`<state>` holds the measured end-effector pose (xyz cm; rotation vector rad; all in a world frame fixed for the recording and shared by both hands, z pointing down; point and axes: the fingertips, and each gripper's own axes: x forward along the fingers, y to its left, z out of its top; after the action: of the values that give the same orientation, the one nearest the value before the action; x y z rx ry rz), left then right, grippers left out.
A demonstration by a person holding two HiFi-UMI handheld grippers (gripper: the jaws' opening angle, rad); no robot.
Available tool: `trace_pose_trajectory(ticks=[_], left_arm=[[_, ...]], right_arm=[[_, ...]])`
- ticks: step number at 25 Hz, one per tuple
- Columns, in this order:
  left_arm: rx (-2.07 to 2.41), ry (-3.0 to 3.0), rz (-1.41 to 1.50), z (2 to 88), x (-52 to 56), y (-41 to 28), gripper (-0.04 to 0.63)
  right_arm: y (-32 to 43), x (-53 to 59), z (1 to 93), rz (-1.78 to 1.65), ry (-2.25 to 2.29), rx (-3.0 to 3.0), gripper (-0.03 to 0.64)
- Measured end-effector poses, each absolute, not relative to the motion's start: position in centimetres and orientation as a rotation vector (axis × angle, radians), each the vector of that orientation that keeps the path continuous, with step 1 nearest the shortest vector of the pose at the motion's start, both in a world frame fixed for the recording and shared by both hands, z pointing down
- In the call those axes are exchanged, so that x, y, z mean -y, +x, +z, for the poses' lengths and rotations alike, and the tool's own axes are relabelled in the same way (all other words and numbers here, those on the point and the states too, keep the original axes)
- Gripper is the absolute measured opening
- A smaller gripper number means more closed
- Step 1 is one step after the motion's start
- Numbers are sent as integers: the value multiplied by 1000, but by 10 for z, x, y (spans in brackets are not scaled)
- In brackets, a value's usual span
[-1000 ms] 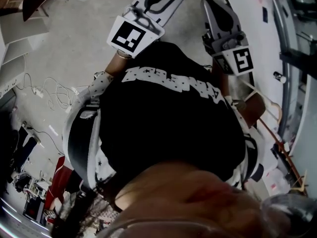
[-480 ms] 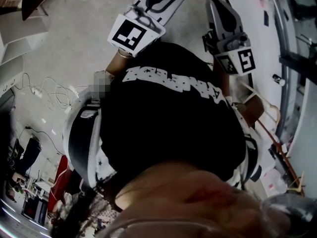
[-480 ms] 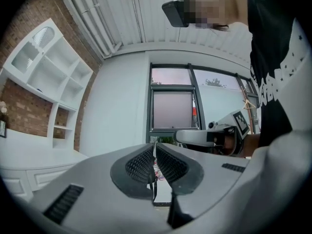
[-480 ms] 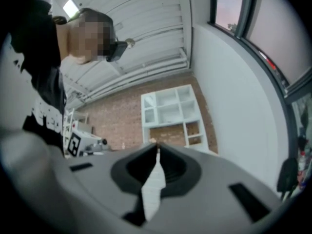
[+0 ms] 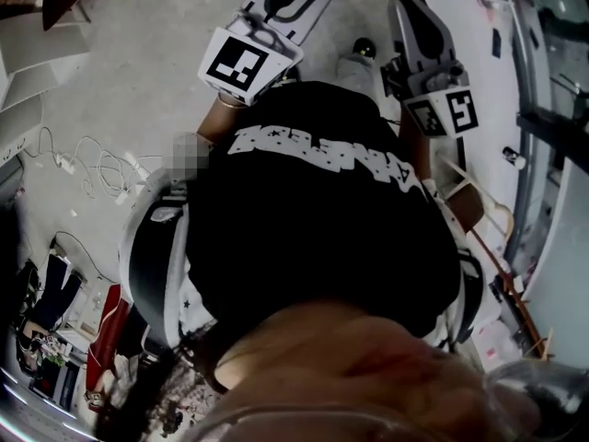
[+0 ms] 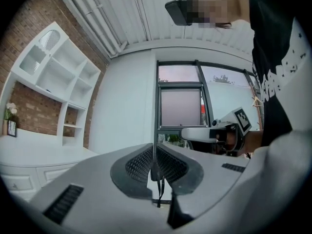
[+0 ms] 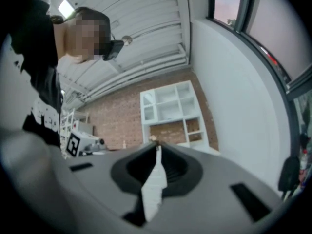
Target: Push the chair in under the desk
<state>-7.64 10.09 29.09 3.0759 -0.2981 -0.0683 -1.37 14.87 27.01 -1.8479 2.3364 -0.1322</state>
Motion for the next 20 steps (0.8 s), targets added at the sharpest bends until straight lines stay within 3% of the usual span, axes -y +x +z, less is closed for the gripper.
trace_pose_trajectory(ticks=[20], left_arm=[[940, 2958, 118, 325, -67, -51, 40]], right_arm=[[54, -92, 295, -205, -1456, -2649, 34]])
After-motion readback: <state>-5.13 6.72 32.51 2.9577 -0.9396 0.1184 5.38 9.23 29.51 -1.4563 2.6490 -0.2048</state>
